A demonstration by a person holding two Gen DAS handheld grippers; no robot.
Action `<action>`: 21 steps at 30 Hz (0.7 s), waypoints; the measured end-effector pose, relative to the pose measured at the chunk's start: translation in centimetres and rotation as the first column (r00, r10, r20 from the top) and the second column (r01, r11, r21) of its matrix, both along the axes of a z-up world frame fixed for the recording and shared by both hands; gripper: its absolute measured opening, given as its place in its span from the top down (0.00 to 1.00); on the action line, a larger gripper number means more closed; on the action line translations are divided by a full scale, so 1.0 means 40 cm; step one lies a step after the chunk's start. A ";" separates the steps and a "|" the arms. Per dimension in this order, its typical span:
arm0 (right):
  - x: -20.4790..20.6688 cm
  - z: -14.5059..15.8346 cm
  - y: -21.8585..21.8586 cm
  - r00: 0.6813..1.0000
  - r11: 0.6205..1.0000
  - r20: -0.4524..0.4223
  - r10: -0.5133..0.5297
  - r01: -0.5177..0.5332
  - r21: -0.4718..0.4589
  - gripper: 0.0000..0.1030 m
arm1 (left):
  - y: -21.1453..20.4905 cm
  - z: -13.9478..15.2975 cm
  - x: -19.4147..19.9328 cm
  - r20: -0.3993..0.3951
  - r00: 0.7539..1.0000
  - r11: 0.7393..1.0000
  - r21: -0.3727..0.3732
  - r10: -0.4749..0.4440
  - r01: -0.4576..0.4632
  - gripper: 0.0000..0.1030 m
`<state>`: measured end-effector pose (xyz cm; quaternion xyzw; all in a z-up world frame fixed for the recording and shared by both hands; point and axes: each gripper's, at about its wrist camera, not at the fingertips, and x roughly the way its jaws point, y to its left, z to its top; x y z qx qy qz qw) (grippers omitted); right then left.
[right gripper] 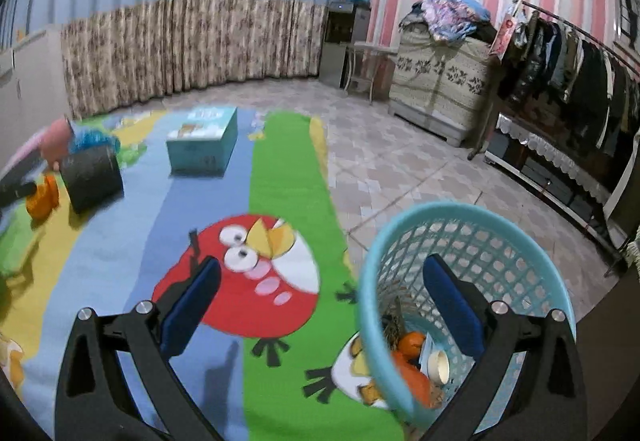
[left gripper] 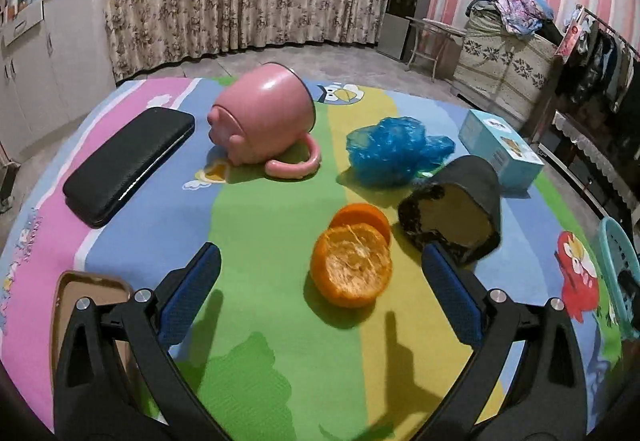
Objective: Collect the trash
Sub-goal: 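Grasp the hollow orange peel half with the left gripper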
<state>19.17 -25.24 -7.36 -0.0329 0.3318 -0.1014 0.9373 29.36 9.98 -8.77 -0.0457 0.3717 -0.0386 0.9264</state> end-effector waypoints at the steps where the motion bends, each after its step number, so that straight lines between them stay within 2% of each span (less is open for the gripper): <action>1: 0.004 -0.003 0.005 1.000 1.000 -0.015 0.002 -0.002 0.004 0.04 | 0.001 -0.005 0.009 -0.014 1.000 1.000 -0.004 -0.008 0.008 0.11; 4: 0.013 -0.010 0.013 0.999 1.000 -0.047 0.001 0.000 0.021 0.04 | -0.011 -0.032 0.027 -0.067 0.997 0.999 -0.011 -0.044 0.044 0.26; 5: 0.014 -0.010 0.018 0.999 1.000 -0.050 -0.003 0.004 0.022 0.04 | -0.013 -0.037 0.031 -0.074 0.996 0.999 -0.007 -0.050 0.049 0.28; 8: 0.015 -0.022 0.034 0.998 1.000 -0.059 -0.006 0.006 0.001 0.04 | -0.021 -0.039 0.029 -0.070 0.995 0.997 -0.018 -0.074 0.073 0.39; 10: 0.020 -0.033 0.055 0.997 1.000 -0.078 0.003 -0.005 -0.028 0.04 | -0.019 -0.041 0.026 -0.070 0.993 0.995 -0.034 -0.092 0.089 0.50; 12: 0.022 -0.039 0.084 0.996 0.998 -0.087 0.014 -0.018 -0.052 0.04 | -0.017 -0.035 0.021 -0.061 0.992 0.994 -0.038 -0.108 0.106 0.58; 16: 0.026 -0.030 0.132 0.995 0.997 -0.093 0.044 -0.049 -0.052 0.04 | -0.024 -0.026 0.004 -0.037 0.993 0.994 -0.008 -0.110 0.110 0.62; 21: 0.040 -0.002 0.193 0.992 0.995 -0.086 0.091 -0.094 -0.034 0.04 | 0.001 0.007 -0.031 0.015 0.997 0.996 0.029 -0.081 0.081 0.63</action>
